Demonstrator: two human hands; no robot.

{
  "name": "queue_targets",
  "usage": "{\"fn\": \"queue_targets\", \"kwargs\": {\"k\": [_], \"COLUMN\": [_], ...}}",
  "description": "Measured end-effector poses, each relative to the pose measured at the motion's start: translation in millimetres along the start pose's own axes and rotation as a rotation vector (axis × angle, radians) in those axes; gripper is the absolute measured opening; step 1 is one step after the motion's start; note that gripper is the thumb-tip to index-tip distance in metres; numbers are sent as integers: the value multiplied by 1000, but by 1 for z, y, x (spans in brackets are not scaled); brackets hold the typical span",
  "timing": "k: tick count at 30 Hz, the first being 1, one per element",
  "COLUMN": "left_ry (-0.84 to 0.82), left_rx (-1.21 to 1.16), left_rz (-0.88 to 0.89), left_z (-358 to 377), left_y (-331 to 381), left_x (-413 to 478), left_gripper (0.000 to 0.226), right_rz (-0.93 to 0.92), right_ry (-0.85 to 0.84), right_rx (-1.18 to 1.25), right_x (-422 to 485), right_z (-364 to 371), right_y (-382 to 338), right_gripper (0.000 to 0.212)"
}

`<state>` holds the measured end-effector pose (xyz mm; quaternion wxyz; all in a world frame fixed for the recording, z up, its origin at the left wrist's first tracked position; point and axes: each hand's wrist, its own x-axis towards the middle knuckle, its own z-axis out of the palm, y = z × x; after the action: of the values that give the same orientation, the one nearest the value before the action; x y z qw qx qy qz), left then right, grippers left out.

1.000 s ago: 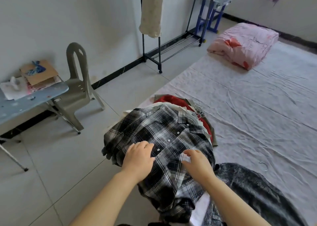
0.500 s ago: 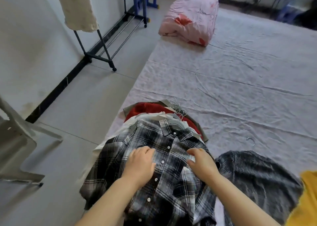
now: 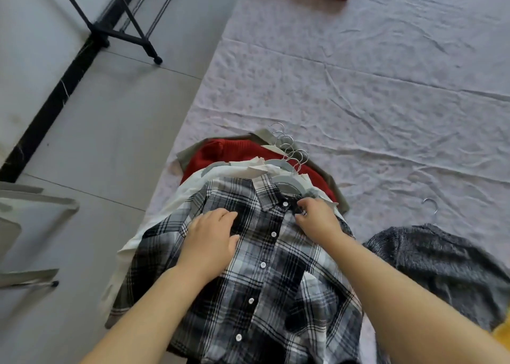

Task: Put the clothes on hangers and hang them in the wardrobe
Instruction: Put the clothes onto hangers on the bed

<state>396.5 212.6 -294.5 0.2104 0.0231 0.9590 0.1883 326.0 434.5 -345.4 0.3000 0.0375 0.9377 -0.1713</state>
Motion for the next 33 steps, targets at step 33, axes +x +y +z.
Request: {"fn": "queue_targets", "kwargs": {"k": [33], "left_ry": [309], "left_rx": [-34], "left_rz": [421], "left_z": [-47], "left_y": [98], "left_x": [-63], "left_gripper": [49], "right_rz": [-235], "right_ry": [644], "right_rx": [376], "right_x": [-180], "right_z": [-44], "right_y": [-12], "right_gripper": [18]}}
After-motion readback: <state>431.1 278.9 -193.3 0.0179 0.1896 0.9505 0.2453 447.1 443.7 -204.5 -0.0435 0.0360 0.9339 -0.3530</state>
